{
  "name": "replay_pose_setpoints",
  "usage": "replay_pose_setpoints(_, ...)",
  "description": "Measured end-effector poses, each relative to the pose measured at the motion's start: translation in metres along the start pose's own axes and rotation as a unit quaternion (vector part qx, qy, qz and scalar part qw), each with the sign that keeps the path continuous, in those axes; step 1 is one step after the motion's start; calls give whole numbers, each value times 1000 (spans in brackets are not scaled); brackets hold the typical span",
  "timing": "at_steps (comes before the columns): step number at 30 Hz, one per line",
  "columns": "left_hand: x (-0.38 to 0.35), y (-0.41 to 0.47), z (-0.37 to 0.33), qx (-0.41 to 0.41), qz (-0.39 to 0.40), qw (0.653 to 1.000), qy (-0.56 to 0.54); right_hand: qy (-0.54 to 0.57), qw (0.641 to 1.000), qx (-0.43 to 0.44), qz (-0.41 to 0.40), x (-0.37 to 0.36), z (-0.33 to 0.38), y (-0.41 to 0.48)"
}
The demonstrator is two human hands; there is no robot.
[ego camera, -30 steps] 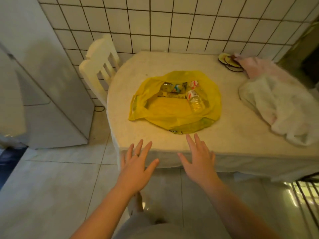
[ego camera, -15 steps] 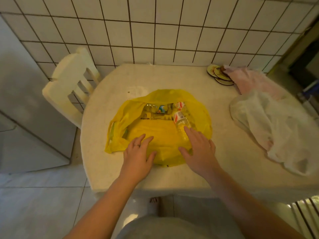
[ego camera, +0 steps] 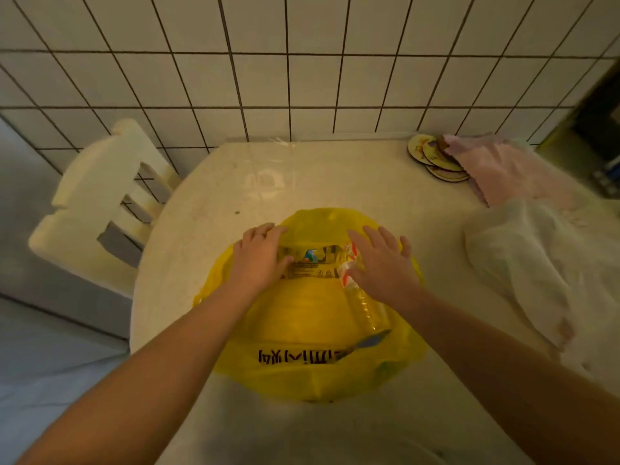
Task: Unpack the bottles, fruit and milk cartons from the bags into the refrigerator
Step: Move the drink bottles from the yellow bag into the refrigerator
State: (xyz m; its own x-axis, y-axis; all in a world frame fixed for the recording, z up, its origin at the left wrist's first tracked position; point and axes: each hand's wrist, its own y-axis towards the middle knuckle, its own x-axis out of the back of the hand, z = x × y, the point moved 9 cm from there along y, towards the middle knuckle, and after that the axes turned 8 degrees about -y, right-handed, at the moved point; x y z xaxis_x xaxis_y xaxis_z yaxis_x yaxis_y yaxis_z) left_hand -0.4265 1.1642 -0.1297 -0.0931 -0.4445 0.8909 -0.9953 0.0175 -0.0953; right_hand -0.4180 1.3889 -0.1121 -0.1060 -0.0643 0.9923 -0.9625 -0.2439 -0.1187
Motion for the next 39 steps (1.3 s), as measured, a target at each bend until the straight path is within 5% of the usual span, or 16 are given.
replay_pose_setpoints(7, -17, 62, 28, 32, 64, 996, 55, -92, 993, 45, 53, -27, 5, 65)
replay_pose_setpoints(12, -29, 81, 45, 48, 108, 990, 70, -8, 998, 11, 63, -28, -11, 90)
replay_pose_setpoints(20, 9, 117, 47, 87, -53, 993, -61, 154, 987, -21, -31, -22, -33, 119)
replay_pose_setpoints(26, 5, 161, 61, 112, -29, 993, -40, 178, 978, -70, -85, -7, -59, 173)
replay_pose_setpoints(33, -33, 172, 80, 139, 68, 987, -42, 110, 982, -130, 79, -55, -60, 200)
replay_pose_setpoints(36, -28, 165, 71, 92, 71, 993, -20, 163, 970, -111, 138, -48, -54, 196)
replay_pose_setpoints(39, 11, 139, 29, -56, -57, 993, -83, 150, 988, 25, 15, 7, -25, 175)
